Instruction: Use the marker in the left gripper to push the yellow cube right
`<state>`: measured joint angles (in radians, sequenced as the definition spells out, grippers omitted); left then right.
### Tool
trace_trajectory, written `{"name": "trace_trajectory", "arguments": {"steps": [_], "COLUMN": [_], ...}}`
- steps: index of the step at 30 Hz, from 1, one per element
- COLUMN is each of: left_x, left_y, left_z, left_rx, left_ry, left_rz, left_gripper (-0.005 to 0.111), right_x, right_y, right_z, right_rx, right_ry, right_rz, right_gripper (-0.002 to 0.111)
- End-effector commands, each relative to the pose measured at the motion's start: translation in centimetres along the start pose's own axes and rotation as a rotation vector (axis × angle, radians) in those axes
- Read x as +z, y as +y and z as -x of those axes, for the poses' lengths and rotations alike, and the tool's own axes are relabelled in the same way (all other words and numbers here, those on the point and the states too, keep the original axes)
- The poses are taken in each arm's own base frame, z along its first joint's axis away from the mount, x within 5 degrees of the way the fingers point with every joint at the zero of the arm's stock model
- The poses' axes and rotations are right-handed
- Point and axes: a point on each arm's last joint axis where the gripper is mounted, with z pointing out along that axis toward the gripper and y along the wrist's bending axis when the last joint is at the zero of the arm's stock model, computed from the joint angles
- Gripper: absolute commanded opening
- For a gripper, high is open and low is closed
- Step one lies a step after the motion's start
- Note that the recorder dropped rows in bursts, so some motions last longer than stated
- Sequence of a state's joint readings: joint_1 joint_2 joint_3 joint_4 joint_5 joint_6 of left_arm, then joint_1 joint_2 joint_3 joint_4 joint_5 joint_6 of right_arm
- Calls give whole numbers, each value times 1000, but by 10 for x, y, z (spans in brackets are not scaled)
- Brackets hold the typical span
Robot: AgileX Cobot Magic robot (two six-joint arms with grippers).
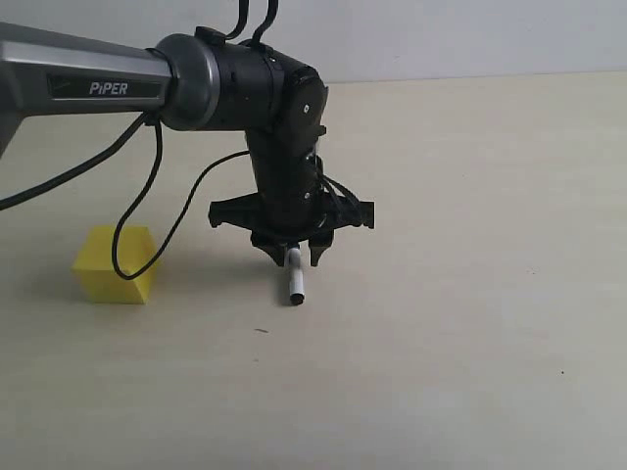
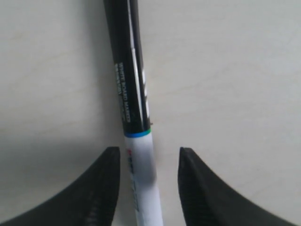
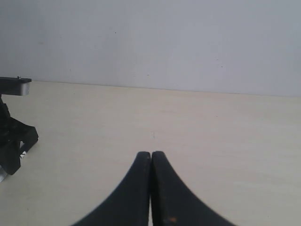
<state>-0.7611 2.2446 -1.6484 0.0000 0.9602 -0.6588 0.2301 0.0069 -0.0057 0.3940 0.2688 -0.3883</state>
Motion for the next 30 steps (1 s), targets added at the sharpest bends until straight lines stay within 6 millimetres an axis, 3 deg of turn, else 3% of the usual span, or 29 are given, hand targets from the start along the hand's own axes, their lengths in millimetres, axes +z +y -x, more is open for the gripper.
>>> {"name": "trace_trajectory", "arguments": {"steps": [1, 25, 28, 30], "left_x": [0, 9, 9, 9], "left_y": [-2, 1, 1, 1], "left_z": [-1, -5, -5, -5], "left_rx": [10, 12, 12, 12], "left_ry": [-2, -3, -3, -3], "left_rz": [6, 4, 4, 4], "left_gripper": [41, 40, 33, 20], "right_x": [0, 0, 0, 0], "right_y": [0, 0, 0, 0], "right_z": [-1, -1, -1, -1], "right_rx": [-3, -3, -3, -3], "right_ry": [-5, -5, -5, -5], "right_rz": [-7, -7, -7, -7], "right_gripper": [0, 0, 0, 0]}}
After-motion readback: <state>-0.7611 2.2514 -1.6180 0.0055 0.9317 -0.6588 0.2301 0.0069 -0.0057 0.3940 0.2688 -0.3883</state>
